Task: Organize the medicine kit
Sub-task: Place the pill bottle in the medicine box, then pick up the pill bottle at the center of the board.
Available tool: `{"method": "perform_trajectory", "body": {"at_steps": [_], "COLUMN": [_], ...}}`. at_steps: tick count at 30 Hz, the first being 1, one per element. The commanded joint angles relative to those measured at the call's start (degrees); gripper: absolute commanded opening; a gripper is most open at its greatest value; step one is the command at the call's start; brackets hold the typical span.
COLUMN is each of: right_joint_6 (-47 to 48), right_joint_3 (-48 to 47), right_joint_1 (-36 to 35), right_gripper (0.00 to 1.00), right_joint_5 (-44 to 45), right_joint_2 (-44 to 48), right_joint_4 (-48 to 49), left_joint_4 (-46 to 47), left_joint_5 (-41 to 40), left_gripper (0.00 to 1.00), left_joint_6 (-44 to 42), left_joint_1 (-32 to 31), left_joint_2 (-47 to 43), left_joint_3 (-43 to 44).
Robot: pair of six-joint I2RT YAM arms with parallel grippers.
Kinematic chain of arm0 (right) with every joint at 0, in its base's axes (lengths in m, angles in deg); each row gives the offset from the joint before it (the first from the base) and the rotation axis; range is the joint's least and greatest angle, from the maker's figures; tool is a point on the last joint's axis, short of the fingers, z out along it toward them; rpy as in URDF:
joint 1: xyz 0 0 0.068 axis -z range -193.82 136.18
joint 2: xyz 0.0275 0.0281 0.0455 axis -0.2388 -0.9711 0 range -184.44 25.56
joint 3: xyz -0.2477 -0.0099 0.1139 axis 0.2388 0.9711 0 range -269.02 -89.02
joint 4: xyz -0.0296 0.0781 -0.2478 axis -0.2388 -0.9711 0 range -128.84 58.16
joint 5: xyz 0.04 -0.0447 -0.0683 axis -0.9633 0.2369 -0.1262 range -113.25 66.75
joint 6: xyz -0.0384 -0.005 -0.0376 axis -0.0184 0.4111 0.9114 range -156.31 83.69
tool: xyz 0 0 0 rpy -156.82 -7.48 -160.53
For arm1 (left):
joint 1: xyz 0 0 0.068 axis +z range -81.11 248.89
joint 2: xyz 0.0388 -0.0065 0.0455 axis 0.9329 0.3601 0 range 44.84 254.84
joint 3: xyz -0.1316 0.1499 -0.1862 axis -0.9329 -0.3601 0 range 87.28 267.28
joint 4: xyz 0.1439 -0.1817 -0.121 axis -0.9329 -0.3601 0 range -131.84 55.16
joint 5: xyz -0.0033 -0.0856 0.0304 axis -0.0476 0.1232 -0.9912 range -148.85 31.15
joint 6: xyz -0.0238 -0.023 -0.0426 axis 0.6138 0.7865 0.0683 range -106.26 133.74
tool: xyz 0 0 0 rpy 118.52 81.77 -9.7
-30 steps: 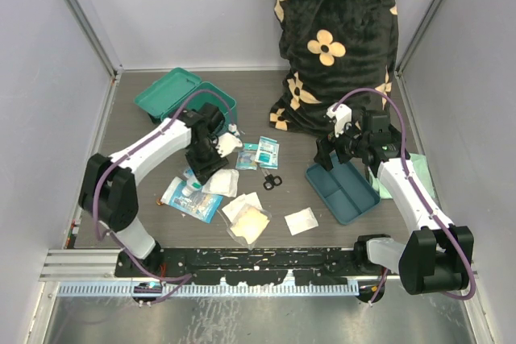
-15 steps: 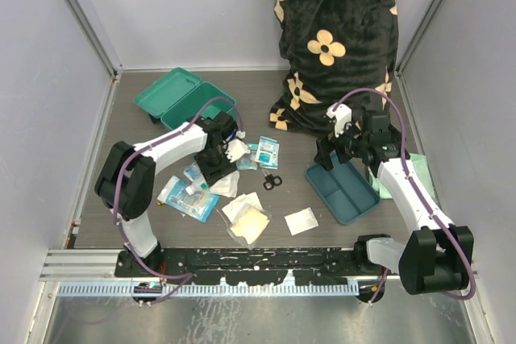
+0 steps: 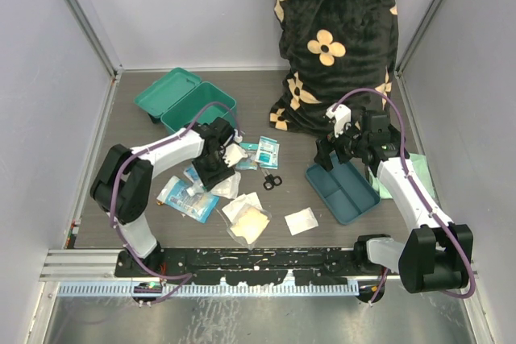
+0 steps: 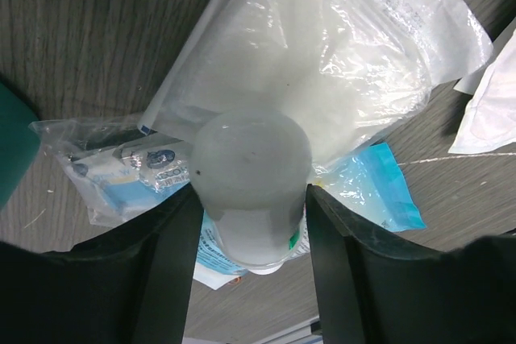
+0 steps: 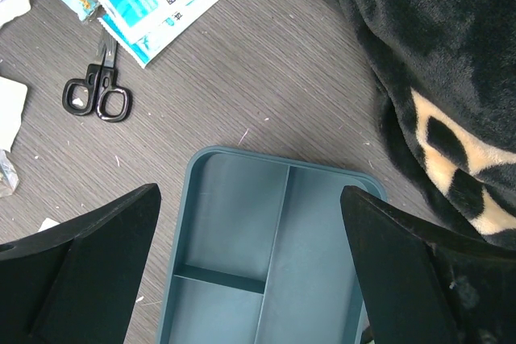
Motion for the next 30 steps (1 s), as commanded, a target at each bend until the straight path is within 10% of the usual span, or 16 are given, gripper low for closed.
{"method": "perform_trajectory", "body": {"at_steps": [1,8,30], "right_joint_6": [0.52,0.56,0.66], "right_joint_3": [-0.61,-0.75,-0.86], "right_joint_1": [0.14,0.12,0.12], "right_gripper": [1.0,1.0,1.0], "right_joint_5": [-0.59,-0.78,-0.91], "right_joint_2": [0.03,-0.2,-0.18], "right_joint_4": [0.9,0.68,0.44], "left_joint_4": [1.91,1.22,-10.49], "left_joint_5": [0.47,0.09,0.05], "left_gripper": [0.5,0.3,0.28], "left_joint_6": [0.74,0.76,-2.73], "left_joint_1": [0.39,0.98,11.13], "left_joint_2": [-3.17,-5.47,-6.9], "left_joint_3": [0.02,0.43,28.41]}}
